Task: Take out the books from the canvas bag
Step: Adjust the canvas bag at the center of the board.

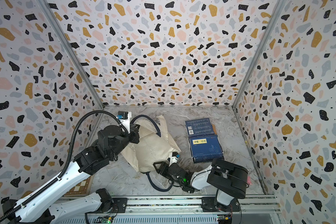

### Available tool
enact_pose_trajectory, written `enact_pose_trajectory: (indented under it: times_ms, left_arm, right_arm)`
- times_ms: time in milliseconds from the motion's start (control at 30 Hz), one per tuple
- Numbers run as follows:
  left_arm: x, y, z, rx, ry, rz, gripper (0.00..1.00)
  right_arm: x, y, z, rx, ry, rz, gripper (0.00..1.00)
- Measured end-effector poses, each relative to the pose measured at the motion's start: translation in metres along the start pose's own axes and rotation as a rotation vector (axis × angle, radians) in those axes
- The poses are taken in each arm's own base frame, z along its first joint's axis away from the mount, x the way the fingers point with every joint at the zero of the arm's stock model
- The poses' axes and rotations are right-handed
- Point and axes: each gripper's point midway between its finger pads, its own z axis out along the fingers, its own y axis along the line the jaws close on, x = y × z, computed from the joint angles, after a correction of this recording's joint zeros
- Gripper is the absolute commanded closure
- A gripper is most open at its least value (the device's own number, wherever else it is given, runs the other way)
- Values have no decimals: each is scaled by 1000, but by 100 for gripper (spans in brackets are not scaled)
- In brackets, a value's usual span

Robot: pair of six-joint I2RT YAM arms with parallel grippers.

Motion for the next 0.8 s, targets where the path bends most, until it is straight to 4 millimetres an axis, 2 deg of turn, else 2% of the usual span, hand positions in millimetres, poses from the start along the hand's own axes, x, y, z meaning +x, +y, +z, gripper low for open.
enact_pose_trajectory:
  times_ms: [200, 367, 433, 600, 633, 667, 700, 800]
  left_arm:
    - [13, 3, 2, -6, 17, -7, 100]
    - [19, 3, 3, -6, 29, -1, 100]
    - [20, 4, 3, -7, 29, 1, 100]
    - [18, 8, 2, -31, 18, 27, 100]
    - [18, 10, 2, -40, 15, 37, 93]
    - [17, 12, 1, -52, 11, 52, 80]
    - [16, 14, 1, -62, 7, 66, 74]
    - [12, 22, -1, -107, -10, 104, 43]
  right_arm:
    - [-4, 12, 6, -43, -13, -27, 75]
    - [-5, 5, 12, -38, -7, -28, 95]
    - [-7, 3, 13, -34, -7, -25, 100]
    - [-14, 0, 14, -23, -6, -22, 100]
    - [-16, -2, 13, -14, -6, -27, 100]
    - [-18, -3, 11, -3, -5, -34, 100]
    - [-20, -3, 10, 6, -4, -42, 100]
    - [-26, 4, 8, 28, 1, -74, 100]
